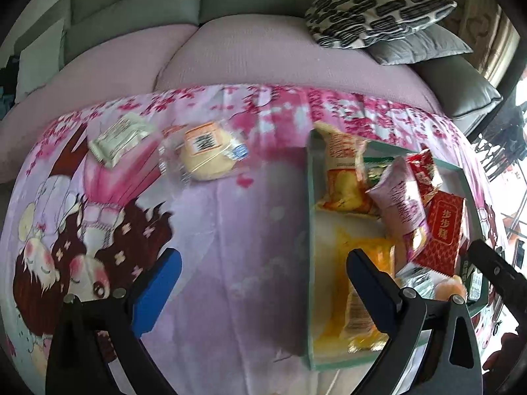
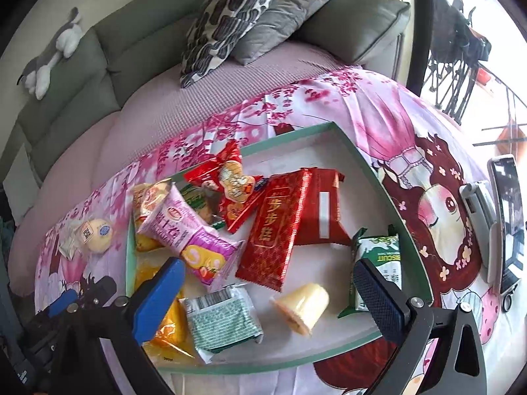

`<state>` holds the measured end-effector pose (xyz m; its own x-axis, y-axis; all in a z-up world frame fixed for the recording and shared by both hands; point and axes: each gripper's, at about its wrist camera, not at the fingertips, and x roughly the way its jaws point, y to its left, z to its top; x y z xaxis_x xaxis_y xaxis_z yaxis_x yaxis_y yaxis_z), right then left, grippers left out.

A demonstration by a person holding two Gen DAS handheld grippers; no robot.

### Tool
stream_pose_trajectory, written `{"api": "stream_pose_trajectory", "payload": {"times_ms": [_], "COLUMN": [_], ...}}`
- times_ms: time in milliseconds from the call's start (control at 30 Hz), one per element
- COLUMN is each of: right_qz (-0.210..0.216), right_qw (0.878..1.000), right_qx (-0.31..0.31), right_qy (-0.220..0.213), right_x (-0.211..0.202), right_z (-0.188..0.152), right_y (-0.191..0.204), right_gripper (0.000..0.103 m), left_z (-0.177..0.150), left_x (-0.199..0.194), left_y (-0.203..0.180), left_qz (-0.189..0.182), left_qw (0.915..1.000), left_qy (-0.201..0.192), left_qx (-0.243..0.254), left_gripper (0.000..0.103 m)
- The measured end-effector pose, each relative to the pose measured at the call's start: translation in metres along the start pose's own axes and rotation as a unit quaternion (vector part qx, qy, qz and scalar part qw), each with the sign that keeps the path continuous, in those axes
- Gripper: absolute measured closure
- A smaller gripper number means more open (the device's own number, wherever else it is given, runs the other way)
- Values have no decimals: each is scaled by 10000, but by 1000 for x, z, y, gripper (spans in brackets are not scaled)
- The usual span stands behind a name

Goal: Organize snacks
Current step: 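Move both open grippers back over the green-white packet and wrapped bun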

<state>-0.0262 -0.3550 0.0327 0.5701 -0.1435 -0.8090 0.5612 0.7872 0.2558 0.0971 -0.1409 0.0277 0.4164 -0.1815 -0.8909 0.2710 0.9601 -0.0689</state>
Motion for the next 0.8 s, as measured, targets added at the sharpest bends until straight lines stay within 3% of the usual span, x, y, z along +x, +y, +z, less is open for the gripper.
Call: {"api": "stream_pose_trajectory", "payload": {"times_ms": [233,800], "right_qz": [232,415], "right_qw": [9992,9922], "right_qx": [-321,-1168], "right_qy": [18,162], "right_x": [-4,-1], "right_z": [-8,-32], "right_y": [36,108], "right_gripper": [0,0], "left_z": [-6,-1], "left_x": [-4,-13], "left_y": [30,101], "left_qz": [325,579], "left_qw": [9994,9952], "left_qy": [75,173], "left_qx": [-129,-774], "left_gripper": [3,3]}}
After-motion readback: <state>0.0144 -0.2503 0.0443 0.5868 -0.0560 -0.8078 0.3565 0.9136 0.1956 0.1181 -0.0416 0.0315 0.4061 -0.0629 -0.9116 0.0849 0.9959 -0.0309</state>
